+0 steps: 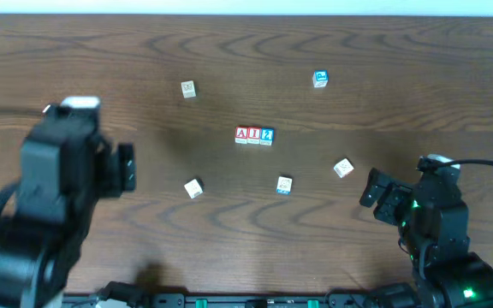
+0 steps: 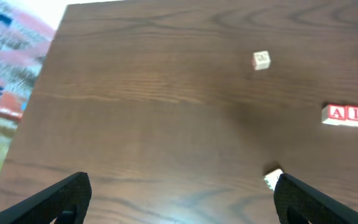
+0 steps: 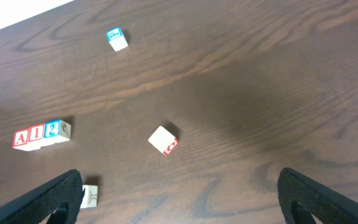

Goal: Spell out Ai2

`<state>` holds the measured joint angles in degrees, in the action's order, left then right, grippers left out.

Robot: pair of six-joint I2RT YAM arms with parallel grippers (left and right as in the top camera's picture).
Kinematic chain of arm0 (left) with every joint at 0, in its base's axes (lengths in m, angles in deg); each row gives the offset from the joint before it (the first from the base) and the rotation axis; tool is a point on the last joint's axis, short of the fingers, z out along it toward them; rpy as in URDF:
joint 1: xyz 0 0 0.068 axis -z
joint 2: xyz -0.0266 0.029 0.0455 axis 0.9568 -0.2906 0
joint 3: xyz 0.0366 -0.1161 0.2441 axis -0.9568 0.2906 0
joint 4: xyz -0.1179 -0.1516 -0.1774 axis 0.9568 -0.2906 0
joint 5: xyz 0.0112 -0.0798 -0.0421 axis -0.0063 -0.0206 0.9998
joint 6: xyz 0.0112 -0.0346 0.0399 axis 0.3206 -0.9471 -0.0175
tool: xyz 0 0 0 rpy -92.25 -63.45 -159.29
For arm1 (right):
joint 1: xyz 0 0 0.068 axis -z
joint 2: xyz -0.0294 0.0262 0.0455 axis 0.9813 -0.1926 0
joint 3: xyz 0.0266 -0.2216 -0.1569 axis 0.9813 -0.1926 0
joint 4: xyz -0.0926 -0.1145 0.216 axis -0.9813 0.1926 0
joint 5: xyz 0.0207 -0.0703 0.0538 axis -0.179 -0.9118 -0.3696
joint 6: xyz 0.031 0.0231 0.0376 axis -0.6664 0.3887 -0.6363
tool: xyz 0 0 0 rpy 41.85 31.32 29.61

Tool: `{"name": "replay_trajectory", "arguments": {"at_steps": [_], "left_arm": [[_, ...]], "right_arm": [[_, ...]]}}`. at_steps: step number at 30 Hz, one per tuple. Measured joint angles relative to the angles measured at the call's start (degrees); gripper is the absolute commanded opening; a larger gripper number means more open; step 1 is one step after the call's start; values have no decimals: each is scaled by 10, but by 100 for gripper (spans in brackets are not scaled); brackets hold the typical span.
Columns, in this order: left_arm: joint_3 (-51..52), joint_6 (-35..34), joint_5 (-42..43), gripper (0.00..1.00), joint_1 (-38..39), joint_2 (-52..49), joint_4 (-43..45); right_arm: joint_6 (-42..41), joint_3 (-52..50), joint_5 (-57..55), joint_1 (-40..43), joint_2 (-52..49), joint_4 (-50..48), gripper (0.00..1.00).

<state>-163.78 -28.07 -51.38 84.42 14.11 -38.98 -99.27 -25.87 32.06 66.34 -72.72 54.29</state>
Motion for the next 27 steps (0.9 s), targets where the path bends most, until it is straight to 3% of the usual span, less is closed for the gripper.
{"name": "replay_trajectory", "arguments": {"at_steps": [9, 16, 20, 27], "left_arm": [[332, 7, 43, 95, -73, 261, 176], [576, 8, 97, 95, -105, 403, 328], [666, 8, 109, 95, -108, 442, 382], [737, -6, 105, 95, -109, 471, 421]], "right_arm": [[0, -2, 0, 0, 0, 0, 99], [0, -2, 0, 0, 0, 0, 99], [0, -2, 0, 0, 0, 1, 99], [0, -2, 0, 0, 0, 0, 99]]}}
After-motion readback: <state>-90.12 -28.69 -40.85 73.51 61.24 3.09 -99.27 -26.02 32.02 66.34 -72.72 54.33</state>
